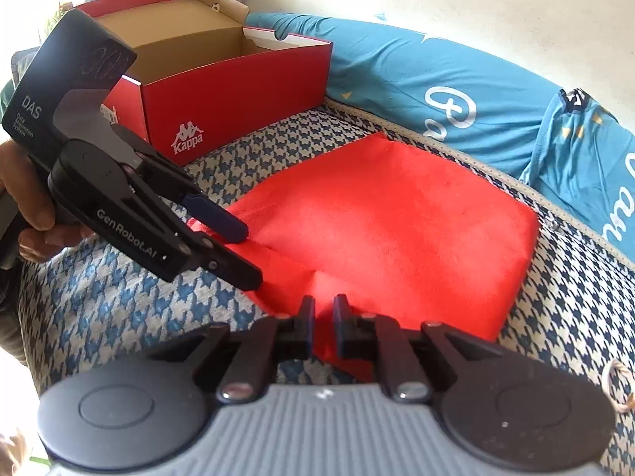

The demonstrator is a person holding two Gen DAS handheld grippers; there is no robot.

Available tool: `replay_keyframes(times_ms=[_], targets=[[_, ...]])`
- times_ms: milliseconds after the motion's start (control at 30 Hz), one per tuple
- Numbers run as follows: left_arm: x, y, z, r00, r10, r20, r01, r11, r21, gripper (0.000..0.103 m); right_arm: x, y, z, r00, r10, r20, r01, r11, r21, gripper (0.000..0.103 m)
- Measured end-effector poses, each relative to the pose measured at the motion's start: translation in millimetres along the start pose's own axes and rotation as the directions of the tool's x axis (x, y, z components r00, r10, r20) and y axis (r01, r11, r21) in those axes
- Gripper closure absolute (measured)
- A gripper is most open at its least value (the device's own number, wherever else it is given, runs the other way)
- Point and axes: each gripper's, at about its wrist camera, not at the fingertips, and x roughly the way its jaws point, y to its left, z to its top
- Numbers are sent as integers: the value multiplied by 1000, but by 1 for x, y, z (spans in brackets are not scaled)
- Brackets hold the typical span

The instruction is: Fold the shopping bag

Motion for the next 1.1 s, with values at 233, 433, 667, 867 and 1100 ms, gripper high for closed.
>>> replay_keyframes(times_ms=[233, 433, 667, 867, 1100], targets=[[-1, -6, 0, 1000, 13, 2, -13, 999, 46, 47, -24, -19, 0, 995, -60, 79, 55, 997, 63, 70], [-1, -10, -1, 1000, 23, 9, -24, 997, 72, 46, -32, -43, -4, 993, -74, 95, 61, 990, 131, 54], [-1, -18, -3, 999, 38, 19, -40, 992, 120, 41, -20, -57, -12, 996, -64, 66, 48, 975, 217, 52], [-2, -21, -2, 999, 40, 24, -43, 990, 131, 39, -25, -82, -24, 999, 17, 49, -35, 912, 409, 81], [-5, -19, 2, 999, 14, 33, -16, 996, 86, 37, -26, -91, -38, 998, 67, -11, -50, 833, 551, 85]])
